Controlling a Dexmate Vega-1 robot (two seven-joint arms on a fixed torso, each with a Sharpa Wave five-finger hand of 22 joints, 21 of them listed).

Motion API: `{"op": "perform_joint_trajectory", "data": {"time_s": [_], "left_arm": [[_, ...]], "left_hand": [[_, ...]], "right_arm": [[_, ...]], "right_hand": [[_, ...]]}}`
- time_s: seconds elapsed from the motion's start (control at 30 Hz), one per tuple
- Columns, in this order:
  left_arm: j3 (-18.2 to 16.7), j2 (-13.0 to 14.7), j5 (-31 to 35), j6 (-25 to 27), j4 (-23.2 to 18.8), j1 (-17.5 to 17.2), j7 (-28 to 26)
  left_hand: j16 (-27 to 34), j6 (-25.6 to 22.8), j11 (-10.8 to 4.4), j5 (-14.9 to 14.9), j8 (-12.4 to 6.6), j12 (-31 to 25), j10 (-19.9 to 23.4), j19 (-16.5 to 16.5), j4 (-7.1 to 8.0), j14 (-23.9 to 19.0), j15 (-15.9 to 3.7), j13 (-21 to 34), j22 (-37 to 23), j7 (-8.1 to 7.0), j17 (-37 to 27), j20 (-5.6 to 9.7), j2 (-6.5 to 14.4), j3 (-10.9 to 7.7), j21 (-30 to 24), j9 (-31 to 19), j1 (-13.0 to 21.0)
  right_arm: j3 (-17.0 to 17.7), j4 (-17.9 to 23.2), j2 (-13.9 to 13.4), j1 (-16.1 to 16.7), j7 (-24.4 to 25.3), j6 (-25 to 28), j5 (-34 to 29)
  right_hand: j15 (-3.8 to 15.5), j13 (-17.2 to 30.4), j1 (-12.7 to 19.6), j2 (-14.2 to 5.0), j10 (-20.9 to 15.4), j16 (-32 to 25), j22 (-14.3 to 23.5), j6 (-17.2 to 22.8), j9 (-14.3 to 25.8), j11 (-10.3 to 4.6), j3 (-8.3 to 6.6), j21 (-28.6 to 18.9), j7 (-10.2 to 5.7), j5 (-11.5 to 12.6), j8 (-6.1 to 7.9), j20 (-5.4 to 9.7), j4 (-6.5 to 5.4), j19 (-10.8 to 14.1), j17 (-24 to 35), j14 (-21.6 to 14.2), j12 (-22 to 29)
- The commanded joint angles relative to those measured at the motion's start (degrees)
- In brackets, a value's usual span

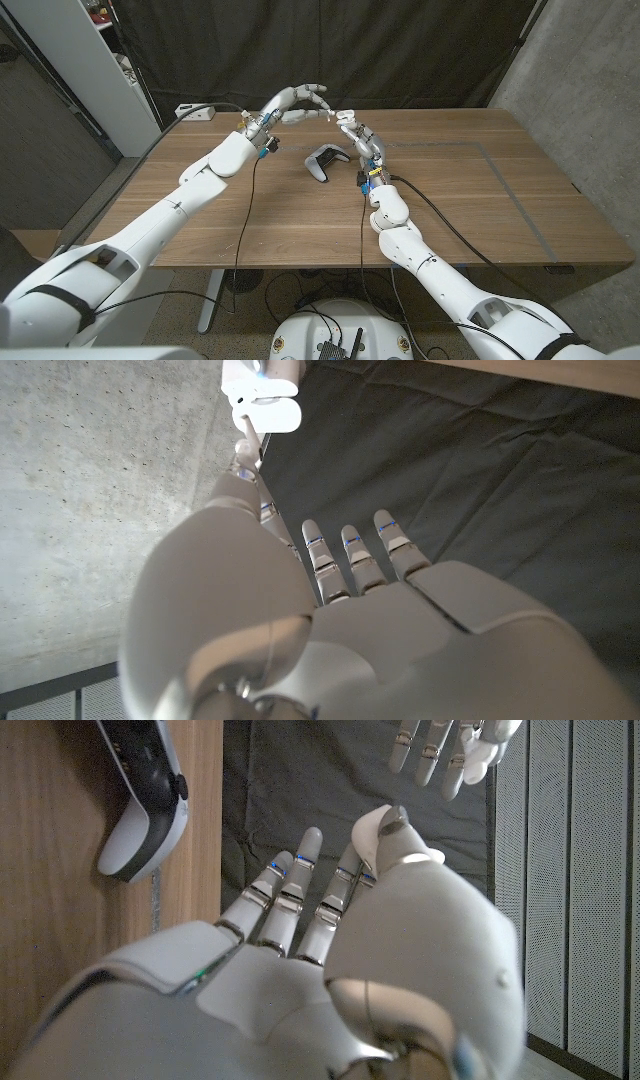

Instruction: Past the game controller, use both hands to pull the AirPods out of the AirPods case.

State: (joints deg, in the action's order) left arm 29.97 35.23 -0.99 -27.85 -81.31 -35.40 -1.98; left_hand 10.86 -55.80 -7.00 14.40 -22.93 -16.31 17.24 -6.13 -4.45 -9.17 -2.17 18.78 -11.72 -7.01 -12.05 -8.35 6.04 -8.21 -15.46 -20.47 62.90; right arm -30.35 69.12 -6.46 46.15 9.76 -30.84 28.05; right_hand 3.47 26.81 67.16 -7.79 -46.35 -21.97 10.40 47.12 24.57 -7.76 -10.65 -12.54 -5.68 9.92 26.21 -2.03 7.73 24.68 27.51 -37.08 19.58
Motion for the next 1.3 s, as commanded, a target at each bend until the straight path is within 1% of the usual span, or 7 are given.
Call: {"op": "perform_joint_trajectory", "data": {"time_s": [0.03,0.17,0.23,0.53,0.8,1.0,1.3], "left_arm": [[-3.31,4.64,-4.9,9.61,-9.12,-6.03,1.4],[-3.64,6.67,-8.46,12.11,-10.14,-6.41,5.45],[-3.91,7.42,-9.08,13.1,-10.84,-7.01,5.8],[-5.45,11.45,-12.06,18.92,-14.96,-10.65,6.72],[-6.75,13.48,-13.98,21.19,-17.59,-14.75,5.1],[-7.09,14.21,-13.87,22.85,-19.17,-17.23,2.89],[-6.55,14.65,-13.08,26.07,-19.53,-19.39,0.4]], "left_hand": [[-0.42,-0.87,0.19,-0.26,-0.33,0.53,-0.85,1.22,-0.1,1.71,-1.66,0.15,0.28,0.01,0.17,-0.41,-0.04,0.28,0.77,-3.29,0.82],[-0.86,-1.06,1.26,-0.55,-0.16,1.81,-3.45,3.32,-0.35,5.15,-0.08,-0.15,0.77,0.35,0.69,-2.65,0.21,0.51,2.09,-3.14,1.15],[-0.91,-1.12,1.89,-0.66,-0.09,2.1,-4.06,3.7,-0.54,6.11,0.27,-0.26,0.9,0.41,0.91,-2.86,0.25,0.56,2.39,-3.08,1.4],[-0.93,-1.55,2.2,-1.06,-0.25,2.78,-5.43,5.17,-0.87,8.97,1.02,-0.73,1.2,0.57,1.47,-2.98,0.58,0.85,3.42,-3.41,1.83],[-0.76,-1.43,2.45,-1.29,-0.15,3.02,-5.98,5.59,-1.03,10.02,1.14,-1.04,1.29,0.72,1.65,-2.85,0.82,0.99,3.74,-3.52,2.05],[-0.82,-1.75,2.52,-1.51,-0.14,3.14,-6.3,5.91,-1.3,11.21,0.52,-1.38,1.39,0.97,1.82,-1.32,0.91,1.13,3.96,-3.5,2.39],[-1.21,-2.24,3.25,-1.8,-0.13,4.16,-9.01,6.52,-1.57,14.62,0.76,-2.15,1.5,1.18,2.09,-0.78,1.15,1.37,4.28,-3.47,2.74]], "right_arm": [[0.38,0.05,-0.35,0.08,0.46,-0.58,-0.23],[0.29,0.01,-0.33,0.09,0.33,-0.78,-0.3],[0.2,0.06,-0.35,0.08,0.22,-0.77,-0.35],[-0.15,0.04,-0.45,-0.14,-0.02,-1.1,-1.02],[-0.23,0.45,-0.74,0.01,-0.97,-1.69,-0.84],[-0.08,1.53,-1.4,0.31,-1.54,-1.44,-0.52],[0.13,3.16,-2.51,0.63,-2.2,0.0,0.18]], "right_hand": [[9.99,0.23,0.07,-0.34,-0.08,0.08,0.16,5.44,1.82,-0.41,-0.4,0.1,-1.43,0.44,2.41,-0.38,0.23,0.27,0.28,-0.67,0.16],[9.91,0.26,0.03,-0.32,-0.03,0.12,0.16,5.48,1.76,-0.49,-0.38,0.09,-1.45,0.43,2.39,-0.43,0.21,0.31,0.32,-0.69,0.14],[9.92,0.24,0.01,-0.35,-0.02,0.13,0.16,5.45,1.77,-0.45,-0.39,0.11,-1.49,0.44,2.39,-0.42,0.19,0.26,0.35,-0.73,0.11],[9.94,0.2,0.01,-0.29,-0.1,0.21,0.16,5.45,1.74,-0.28,-0.38,0.09,-1.64,0.43,2.38,-0.4,0.23,0.32,0.5,-0.77,0.07],[9.94,0.17,-0.01,-0.26,-0.18,0.32,0.16,5.44,1.61,-0.28,-0.37,0.08,-1.74,0.39,2.3,-0.34,0.24,0.38,0.61,-0.81,0.04],[9.99,0.19,0.05,-0.22,-0.32,0.44,0.16,5.42,1.57,-0.27,-0.38,0.09,-1.84,0.36,2.26,-0.24,0.3,0.36,0.69,-0.78,0.07],[10.0,0.22,0.01,-0.22,-0.33,0.56,0.16,5.41,1.58,-0.3,-0.37,0.13,-1.96,0.33,2.27,-0.36,0.28,0.29,0.79,-0.79,0.05]]}}
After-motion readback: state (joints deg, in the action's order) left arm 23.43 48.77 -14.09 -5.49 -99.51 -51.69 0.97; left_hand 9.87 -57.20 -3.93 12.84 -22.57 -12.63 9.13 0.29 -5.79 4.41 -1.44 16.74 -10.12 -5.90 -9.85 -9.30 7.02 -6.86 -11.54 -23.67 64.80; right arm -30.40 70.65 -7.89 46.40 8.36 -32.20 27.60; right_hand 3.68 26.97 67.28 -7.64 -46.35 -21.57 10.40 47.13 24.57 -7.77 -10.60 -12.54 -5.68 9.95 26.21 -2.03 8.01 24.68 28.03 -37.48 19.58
